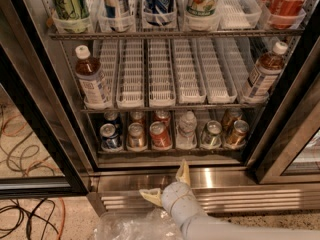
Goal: Pick orange can from bottom shelf of fridge
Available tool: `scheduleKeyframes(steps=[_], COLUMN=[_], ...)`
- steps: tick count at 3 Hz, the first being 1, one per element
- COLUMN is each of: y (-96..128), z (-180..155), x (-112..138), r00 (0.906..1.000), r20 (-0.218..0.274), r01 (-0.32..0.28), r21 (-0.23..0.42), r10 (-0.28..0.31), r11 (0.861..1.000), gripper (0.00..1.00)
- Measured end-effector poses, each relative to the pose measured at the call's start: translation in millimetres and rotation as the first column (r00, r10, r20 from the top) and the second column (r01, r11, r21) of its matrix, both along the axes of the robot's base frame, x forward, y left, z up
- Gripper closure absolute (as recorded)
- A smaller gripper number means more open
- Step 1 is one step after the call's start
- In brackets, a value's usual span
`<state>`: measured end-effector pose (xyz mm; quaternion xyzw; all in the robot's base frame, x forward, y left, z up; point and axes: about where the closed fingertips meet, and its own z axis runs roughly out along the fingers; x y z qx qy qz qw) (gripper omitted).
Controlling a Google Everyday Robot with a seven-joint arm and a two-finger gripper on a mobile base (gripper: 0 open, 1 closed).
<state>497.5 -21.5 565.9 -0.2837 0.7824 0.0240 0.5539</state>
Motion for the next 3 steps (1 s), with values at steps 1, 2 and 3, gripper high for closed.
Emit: scheduleKeyframes(steps=[1,2,3], y=[-2.3,-2.3,-0.5], z=[-12.5,-12.5,-6.3], x=[3.7,3.7,6.3], r00=[0.9982,0.9982,0.9948], r20=[0.048,0.048,0.097], r01=[0.035,0.035,0.024], r21=[0.021,0.021,0.041], r10=[-0.036,-0.036,-0.028], r11=[0.999,0.999,0.999], gripper=[0.0,0.0,0.0])
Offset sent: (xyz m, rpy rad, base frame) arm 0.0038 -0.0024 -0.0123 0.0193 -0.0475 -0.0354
